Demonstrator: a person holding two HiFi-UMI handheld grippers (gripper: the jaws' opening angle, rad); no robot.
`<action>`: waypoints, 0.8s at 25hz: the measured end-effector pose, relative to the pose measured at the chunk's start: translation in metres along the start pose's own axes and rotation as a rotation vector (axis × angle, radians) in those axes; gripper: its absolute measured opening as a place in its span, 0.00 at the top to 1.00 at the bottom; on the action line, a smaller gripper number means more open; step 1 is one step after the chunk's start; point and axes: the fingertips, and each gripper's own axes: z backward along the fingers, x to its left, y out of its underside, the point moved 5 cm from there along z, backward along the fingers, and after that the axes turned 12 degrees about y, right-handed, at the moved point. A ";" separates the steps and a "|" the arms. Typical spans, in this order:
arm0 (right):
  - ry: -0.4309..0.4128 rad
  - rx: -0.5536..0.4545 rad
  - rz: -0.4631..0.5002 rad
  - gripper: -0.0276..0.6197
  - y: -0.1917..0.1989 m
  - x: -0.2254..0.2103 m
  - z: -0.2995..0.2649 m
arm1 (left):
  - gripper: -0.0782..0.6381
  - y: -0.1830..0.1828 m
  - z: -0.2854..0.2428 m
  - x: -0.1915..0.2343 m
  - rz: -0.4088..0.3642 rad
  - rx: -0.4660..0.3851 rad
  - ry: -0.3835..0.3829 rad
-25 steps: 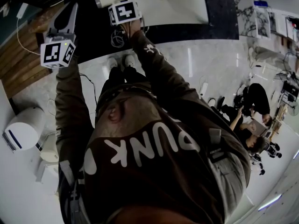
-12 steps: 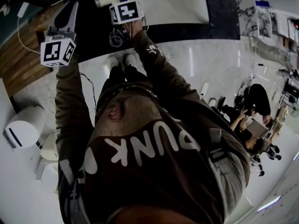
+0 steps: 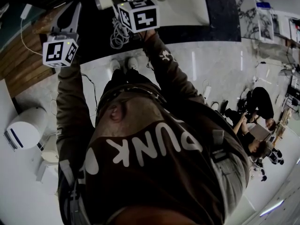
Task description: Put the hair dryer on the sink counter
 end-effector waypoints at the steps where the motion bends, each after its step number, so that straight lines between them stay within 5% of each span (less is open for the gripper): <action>1: -0.019 -0.082 0.028 0.63 -0.013 0.004 0.009 | 0.85 -0.002 0.000 -0.001 -0.004 0.000 0.003; 5: -0.122 -0.391 0.154 0.70 -0.052 0.021 0.052 | 0.85 -0.013 0.001 -0.006 -0.021 -0.005 0.008; 10: -0.231 -0.596 0.219 0.79 -0.059 0.029 0.084 | 0.85 -0.027 0.008 -0.016 -0.010 -0.010 0.017; 20: -0.259 -0.615 0.307 0.94 -0.037 0.033 0.093 | 0.85 -0.043 0.019 -0.026 -0.009 -0.012 0.050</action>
